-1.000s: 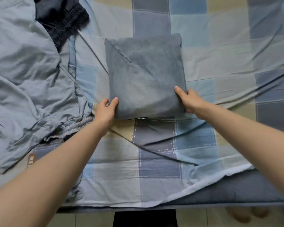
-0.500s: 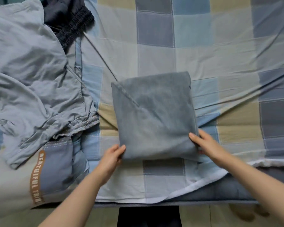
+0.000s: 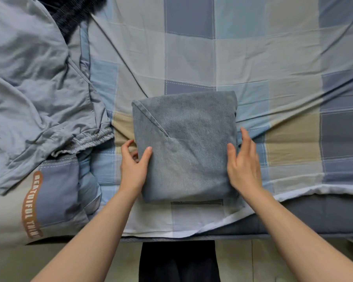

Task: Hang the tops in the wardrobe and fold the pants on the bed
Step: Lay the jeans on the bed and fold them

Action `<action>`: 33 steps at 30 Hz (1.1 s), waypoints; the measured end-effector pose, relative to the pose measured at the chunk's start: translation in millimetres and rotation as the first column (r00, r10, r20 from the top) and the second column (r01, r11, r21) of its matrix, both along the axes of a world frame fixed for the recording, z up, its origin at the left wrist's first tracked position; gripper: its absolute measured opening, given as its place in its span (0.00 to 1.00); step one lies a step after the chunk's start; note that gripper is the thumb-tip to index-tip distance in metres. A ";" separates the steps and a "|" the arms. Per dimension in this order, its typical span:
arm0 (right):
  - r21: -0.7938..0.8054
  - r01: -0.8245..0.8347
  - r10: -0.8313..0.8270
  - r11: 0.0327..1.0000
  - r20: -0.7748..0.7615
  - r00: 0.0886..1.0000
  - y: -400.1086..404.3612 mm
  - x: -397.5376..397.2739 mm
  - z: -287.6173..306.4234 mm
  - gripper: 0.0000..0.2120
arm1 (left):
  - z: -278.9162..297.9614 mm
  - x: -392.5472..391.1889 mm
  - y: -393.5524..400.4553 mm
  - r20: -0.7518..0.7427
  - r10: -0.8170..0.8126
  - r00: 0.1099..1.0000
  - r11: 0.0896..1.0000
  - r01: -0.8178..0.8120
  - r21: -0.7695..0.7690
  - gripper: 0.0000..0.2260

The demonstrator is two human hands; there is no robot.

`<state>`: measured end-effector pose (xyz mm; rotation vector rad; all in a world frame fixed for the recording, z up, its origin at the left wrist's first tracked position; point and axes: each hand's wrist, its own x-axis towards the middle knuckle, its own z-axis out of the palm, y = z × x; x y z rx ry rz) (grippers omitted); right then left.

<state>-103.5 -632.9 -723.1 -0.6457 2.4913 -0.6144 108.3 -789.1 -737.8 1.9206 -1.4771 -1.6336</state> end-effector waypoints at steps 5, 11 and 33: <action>0.078 0.079 -0.087 0.994 0.109 0.990 -13.2 24.5 -8.6 0.33 | -3.7 -12.6 10.4 0.072 0.008 0.997 0.999 -0.006 -0.031 0.20; -0.044 0.043 -0.027 0.998 0.314 0.949 -0.2 0.3 -6.2 0.38 | 7.3 -9.7 22.4 0.068 0.059 0.996 0.998 -0.056 -0.039 0.26; -0.046 0.091 -0.091 0.995 0.005 0.996 114.8 46.7 257.6 0.22 | 247.5 -13.3 99.7 0.012 -0.253 0.967 0.923 0.245 -0.295 0.11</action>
